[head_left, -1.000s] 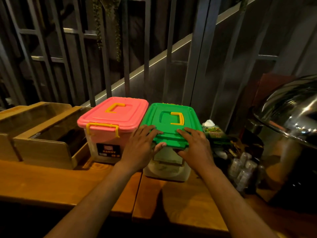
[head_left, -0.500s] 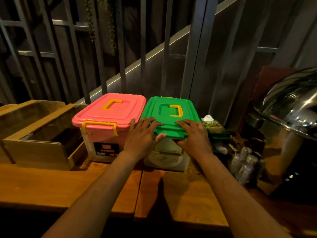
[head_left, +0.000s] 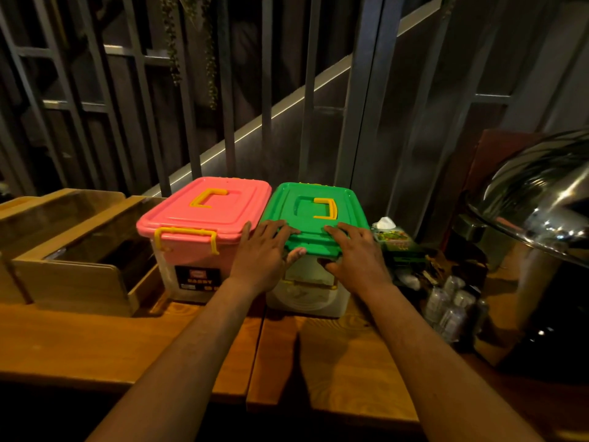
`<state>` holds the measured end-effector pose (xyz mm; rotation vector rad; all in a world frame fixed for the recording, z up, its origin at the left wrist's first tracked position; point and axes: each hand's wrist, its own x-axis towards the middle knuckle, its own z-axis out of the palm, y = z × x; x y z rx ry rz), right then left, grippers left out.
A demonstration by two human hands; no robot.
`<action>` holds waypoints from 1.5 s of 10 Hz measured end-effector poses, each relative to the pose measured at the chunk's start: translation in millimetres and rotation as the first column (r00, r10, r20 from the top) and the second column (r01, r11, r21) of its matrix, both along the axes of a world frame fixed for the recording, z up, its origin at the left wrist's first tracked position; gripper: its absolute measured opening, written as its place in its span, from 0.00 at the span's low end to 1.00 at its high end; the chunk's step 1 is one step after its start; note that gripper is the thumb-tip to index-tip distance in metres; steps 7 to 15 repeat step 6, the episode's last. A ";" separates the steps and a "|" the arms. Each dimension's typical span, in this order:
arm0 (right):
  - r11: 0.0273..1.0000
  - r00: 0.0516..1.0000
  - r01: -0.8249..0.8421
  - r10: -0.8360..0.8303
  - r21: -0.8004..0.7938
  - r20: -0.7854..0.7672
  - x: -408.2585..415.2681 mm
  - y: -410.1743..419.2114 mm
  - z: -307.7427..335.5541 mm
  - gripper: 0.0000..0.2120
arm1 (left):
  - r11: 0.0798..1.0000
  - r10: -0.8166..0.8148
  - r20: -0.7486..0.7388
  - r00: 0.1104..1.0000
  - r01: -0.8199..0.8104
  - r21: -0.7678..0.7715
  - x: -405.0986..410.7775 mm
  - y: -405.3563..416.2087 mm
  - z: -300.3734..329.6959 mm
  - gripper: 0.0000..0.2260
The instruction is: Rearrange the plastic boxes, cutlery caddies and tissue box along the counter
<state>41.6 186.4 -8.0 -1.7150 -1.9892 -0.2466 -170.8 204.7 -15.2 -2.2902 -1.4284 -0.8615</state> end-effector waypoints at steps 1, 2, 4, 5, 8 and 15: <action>0.999 1.000 -0.012 0.013 -0.044 0.021 1.3 -1.3 2.2 0.36 | 1.000 -0.010 -0.011 1.000 0.010 -0.009 -0.4 1.6 -1.8 0.24; 0.992 0.993 0.014 0.001 -0.126 0.122 2.0 -11.7 11.6 0.40 | 0.997 -0.005 -0.023 1.000 0.003 -0.077 2.8 -2.4 3.1 0.26; 0.979 0.983 0.092 -0.060 -0.179 0.176 -0.6 -59.4 21.0 0.37 | 0.974 0.077 -0.066 0.995 -0.090 -0.208 20.0 -38.4 17.3 0.25; 0.983 0.970 0.148 -0.124 -0.106 0.210 9.4 -86.2 28.4 0.31 | 0.989 -0.010 -0.046 0.999 0.003 -0.147 32.3 -56.5 24.1 0.24; 0.957 0.951 0.276 -0.285 0.088 0.121 29.9 -125.7 47.3 0.25 | 0.978 -0.174 0.002 0.985 0.173 -0.113 56.8 -75.9 41.6 0.23; 0.957 0.951 0.276 -0.285 0.088 0.121 29.9 -125.7 47.3 0.25 | 0.978 -0.174 0.002 0.985 0.173 -0.113 56.8 -75.9 41.6 0.23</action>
